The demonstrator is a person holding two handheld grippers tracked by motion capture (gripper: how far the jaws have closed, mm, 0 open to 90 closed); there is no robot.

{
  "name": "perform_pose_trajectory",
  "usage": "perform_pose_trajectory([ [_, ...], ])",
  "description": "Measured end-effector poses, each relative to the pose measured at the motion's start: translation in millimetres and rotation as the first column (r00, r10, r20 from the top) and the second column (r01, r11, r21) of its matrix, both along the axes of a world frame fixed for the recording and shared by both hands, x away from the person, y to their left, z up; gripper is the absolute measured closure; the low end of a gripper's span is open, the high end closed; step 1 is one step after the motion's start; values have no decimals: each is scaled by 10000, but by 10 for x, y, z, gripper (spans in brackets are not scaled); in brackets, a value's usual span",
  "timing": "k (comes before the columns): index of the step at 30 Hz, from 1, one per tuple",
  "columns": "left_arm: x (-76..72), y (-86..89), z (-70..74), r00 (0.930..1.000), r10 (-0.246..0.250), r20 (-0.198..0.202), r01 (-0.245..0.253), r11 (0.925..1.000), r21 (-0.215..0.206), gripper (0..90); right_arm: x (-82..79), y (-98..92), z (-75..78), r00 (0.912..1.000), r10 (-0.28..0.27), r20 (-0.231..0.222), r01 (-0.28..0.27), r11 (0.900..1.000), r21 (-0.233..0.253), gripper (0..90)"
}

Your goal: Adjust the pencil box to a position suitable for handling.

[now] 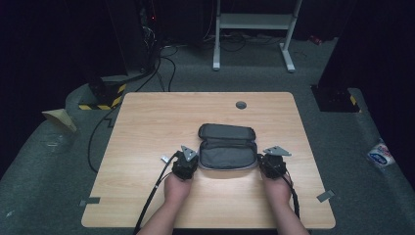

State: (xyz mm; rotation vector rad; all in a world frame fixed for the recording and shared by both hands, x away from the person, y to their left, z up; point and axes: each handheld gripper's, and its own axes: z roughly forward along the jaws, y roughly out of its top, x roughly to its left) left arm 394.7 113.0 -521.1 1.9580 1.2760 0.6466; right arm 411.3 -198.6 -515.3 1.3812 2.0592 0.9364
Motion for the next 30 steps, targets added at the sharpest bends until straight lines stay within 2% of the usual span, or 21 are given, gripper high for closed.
perform_pose_trajectory([
  [6,-8,52,24,10000,31,-11,-31,10000,4,896,57,81,46,10000,31,-8,-31,9997,242,882],
  [8,8,86,7,9999,109,-45,-109,9999,-16,896,92,143,39,9999,128,-58,-127,9999,39,884],
  [12,10,115,-10,9999,161,-55,-161,9998,-106,897,132,184,42,9997,209,-110,-210,9998,-34,884],
  [30,24,194,4,9989,443,-144,-445,9990,-102,898,223,314,57,9991,253,-347,-255,9997,-60,883],
])
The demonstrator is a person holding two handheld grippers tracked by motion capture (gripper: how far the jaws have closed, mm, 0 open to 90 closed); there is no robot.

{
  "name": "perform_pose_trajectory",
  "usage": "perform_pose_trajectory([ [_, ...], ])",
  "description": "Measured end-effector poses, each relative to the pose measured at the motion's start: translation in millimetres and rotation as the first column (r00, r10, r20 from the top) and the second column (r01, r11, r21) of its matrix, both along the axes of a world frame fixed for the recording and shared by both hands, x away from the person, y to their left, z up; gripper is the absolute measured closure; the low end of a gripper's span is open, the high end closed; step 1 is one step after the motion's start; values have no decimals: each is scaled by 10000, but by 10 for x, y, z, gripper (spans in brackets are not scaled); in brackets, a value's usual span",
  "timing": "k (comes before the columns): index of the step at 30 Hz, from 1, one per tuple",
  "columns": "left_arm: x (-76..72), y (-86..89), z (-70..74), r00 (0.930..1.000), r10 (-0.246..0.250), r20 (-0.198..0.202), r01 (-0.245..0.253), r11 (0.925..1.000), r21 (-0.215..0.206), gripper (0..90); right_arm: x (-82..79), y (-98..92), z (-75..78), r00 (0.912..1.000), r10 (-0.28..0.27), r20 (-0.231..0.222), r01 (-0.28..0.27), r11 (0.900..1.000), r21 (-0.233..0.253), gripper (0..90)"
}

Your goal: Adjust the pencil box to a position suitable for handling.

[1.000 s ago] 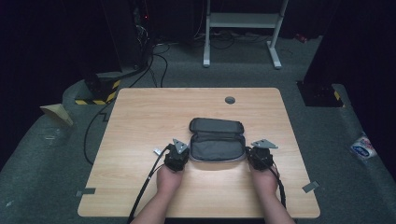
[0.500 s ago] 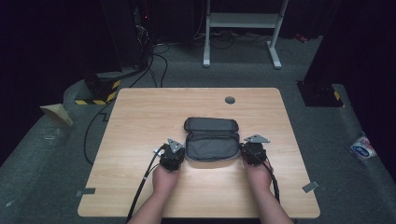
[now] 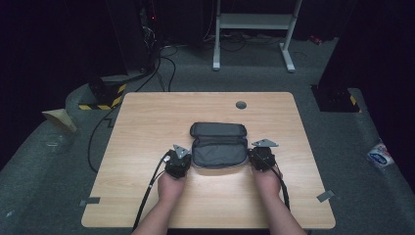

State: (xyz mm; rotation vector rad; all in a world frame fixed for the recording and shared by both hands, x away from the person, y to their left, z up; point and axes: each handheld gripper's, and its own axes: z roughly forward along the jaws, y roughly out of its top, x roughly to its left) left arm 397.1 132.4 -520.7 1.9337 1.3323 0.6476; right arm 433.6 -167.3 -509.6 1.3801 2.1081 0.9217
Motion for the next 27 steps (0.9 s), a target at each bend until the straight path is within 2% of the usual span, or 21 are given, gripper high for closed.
perform_pose_trajectory([
  [5,-3,28,9,10000,80,53,-80,9999,75,895,-1,0,-1,10000,-6,-36,6,9999,127,865],
  [7,-5,62,27,9998,185,112,-185,9998,64,849,-6,-24,12,10000,-27,-39,28,9999,107,802],
  [15,-68,197,86,9983,481,318,-476,9988,-150,792,-72,-155,43,9996,-258,111,258,9997,14,726],
  [18,-91,231,104,9985,394,369,-386,9990,-215,752,-115,-194,63,9997,-143,197,143,9999,14,699],
  [20,-107,277,118,9996,227,192,-217,9986,-479,731,-168,-235,74,9997,-12,259,9,9999,107,676],
  [26,-183,443,135,9998,69,200,-56,9979,-638,658,-347,-370,66,9987,110,495,-114,9999,79,591],
  [27,-202,488,144,9997,74,234,-59,9979,-647,620,-364,-390,63,9984,172,531,-174,9998,32,576],
])
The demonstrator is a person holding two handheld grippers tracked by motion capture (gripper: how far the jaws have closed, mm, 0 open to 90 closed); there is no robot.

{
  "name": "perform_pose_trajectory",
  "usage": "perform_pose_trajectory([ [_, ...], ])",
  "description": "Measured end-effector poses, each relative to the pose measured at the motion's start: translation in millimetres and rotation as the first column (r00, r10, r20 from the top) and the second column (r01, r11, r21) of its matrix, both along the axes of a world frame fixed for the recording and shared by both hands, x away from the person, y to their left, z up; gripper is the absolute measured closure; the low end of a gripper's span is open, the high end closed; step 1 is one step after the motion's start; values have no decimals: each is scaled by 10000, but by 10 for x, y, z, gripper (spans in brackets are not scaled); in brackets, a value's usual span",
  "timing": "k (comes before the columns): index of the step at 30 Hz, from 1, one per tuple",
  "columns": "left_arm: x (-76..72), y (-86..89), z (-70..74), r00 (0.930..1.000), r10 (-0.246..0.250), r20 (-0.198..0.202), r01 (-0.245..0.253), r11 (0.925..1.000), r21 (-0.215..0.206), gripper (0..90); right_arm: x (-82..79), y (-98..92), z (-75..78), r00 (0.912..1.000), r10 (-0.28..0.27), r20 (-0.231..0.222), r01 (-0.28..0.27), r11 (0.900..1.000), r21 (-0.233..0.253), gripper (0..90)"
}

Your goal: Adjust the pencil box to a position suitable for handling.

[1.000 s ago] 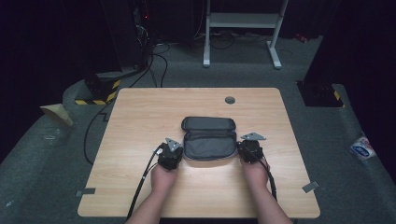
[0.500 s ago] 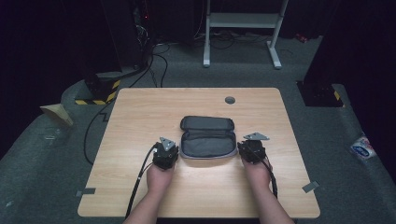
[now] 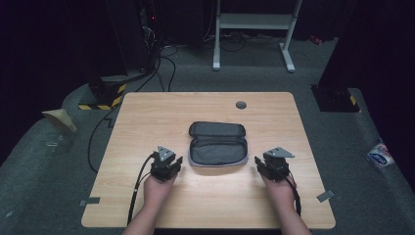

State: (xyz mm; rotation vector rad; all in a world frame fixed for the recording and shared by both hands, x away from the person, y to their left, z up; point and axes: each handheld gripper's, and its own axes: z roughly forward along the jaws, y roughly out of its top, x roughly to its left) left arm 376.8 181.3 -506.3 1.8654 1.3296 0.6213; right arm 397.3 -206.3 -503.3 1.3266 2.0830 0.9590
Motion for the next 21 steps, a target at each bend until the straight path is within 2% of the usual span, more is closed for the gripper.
perform_pose_trajectory([
  [5,-65,167,29,10000,-63,26,62,9995,312,587,-94,-193,-32,9993,-276,-242,271,9995,-175,521],
  [7,-89,238,47,10000,-46,79,45,9998,197,564,-145,-286,-67,9982,-507,-306,502,9986,-193,511],
  [8,-105,294,56,10000,-44,60,44,10000,-7,545,-163,-304,-84,9980,-543,-327,535,9983,-247,510],
  [11,-125,376,66,10000,-23,31,24,9999,-136,516,-216,-338,-124,9970,-627,-455,603,9968,-530,489],
  [13,-159,453,49,9998,98,143,-99,9999,51,500,-246,-360,-137,9962,-694,-532,667,9964,-522,477],
  [15,-168,482,34,9997,197,141,-197,9998,-26,490,-274,-387,-160,9958,-707,-587,676,9963,-537,459],
  [16,-185,545,2,9995,300,20,-300,9994,-197,485,-290,-399,-173,9955,-775,-546,752,9962,-431,455],
  [21,-220,616,-44,9990,425,-157,-429,9986,-305,473,-293,-426,-171,9910,-1054,-821,1042,9944,-186,398],
])
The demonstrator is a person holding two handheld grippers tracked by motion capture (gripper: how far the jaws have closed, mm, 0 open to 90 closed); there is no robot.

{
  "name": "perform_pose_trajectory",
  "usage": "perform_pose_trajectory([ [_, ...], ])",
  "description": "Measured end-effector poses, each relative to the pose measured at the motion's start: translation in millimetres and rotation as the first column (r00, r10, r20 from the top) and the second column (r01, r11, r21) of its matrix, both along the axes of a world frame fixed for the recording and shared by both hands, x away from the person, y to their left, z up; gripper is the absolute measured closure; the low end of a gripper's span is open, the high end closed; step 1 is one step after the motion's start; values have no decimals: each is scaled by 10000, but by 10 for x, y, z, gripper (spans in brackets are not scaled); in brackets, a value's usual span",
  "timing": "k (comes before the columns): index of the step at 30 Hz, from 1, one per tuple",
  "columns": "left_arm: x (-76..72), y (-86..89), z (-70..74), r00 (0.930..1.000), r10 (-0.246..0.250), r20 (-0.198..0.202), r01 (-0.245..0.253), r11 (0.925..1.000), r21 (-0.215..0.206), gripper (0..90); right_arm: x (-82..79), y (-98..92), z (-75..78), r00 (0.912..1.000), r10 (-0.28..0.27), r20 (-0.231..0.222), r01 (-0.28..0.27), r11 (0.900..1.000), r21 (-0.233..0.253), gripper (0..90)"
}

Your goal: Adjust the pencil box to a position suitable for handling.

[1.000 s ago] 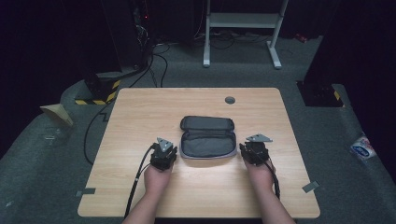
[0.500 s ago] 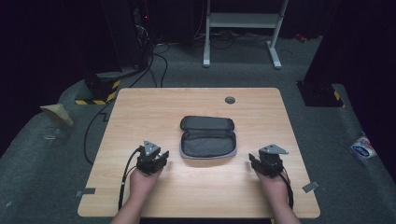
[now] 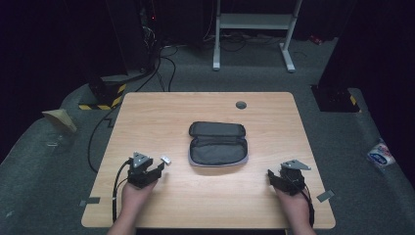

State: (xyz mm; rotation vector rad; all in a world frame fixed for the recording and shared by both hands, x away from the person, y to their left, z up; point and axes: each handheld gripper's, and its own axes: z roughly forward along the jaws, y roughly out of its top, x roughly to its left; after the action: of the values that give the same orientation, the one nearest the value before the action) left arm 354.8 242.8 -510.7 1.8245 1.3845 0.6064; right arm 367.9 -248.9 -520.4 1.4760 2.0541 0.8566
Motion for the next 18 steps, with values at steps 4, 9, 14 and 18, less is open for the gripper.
perform_pose_trajectory([
  [4,-42,21,22,9999,-14,104,14,10000,34,482,-37,3,-23,9997,-146,217,146,9999,17,380],
  [9,-62,65,38,9999,88,149,-83,9996,-283,608,-75,20,-25,9992,-121,390,128,9997,-190,397],
  [14,-53,73,12,9999,90,120,-88,9998,-169,742,-56,-4,-28,9995,-114,292,114,9999,-2,399],
  [18,-8,70,-23,9999,116,47,-115,9999,-129,803,-59,4,-27,9995,-152,284,152,9999,14,402],
])
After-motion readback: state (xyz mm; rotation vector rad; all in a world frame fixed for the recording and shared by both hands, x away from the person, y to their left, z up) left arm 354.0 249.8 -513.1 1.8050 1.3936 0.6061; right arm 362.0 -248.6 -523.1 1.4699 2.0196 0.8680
